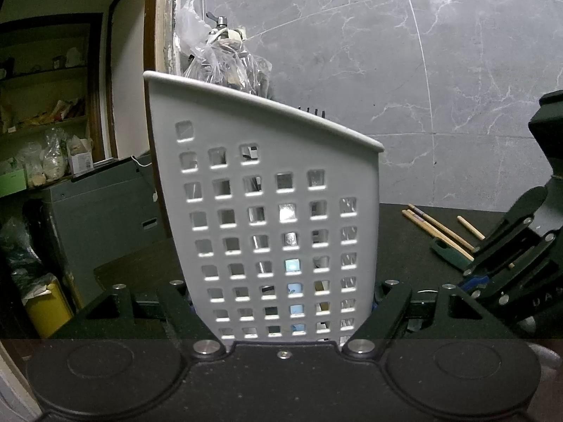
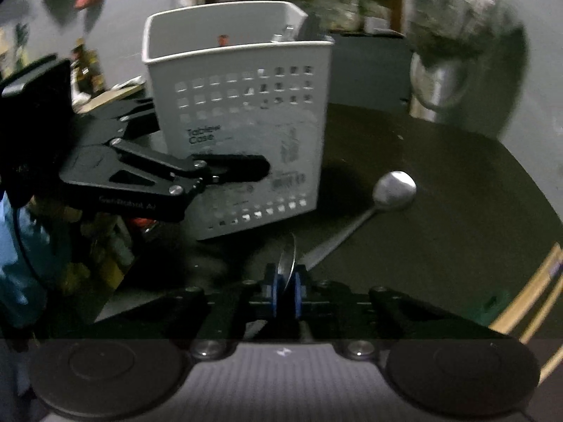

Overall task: Organize utensils
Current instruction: 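Close the right gripper on a silver spoon's handle, then lift the silver spoon with the right gripper and release it into the caddy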

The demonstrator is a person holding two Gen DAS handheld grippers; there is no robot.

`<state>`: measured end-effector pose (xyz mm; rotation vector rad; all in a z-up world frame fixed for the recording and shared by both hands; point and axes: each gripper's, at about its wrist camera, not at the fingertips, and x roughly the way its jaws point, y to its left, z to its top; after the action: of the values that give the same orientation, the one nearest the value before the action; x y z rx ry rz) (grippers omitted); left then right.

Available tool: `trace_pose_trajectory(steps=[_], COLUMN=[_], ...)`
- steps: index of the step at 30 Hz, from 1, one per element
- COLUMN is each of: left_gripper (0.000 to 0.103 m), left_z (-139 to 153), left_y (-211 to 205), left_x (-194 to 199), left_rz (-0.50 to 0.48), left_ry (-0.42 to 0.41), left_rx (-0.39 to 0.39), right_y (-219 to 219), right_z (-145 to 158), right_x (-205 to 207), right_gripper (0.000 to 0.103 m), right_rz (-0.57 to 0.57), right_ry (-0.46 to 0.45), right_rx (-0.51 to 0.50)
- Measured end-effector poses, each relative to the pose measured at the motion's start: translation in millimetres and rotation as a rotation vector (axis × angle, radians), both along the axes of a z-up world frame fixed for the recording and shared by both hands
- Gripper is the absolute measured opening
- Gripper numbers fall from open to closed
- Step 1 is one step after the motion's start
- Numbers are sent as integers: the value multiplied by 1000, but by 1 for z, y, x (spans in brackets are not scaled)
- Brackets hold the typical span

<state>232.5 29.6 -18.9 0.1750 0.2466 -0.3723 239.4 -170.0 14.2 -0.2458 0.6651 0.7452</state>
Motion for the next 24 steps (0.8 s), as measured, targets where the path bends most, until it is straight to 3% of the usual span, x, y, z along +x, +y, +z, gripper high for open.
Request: trace_pose_trajectory(steps=[15,19,24], left_gripper=[77,77,77], left_z=[0,0,0], left_y=[-1,-1,-1], left_x=[-1,0,-1], left_rz=[-1,0,0], left_ry=[1,1,0], left_rx=[3,2,2], right_y=[-37,-42,-43], right_z=[13,33,68], right_x=[3,-3,-15], right_gripper=[4,4,4], right_rz=[-232,-256,-276], right_ry=[101,29,-149], right_rx=[182,244,301])
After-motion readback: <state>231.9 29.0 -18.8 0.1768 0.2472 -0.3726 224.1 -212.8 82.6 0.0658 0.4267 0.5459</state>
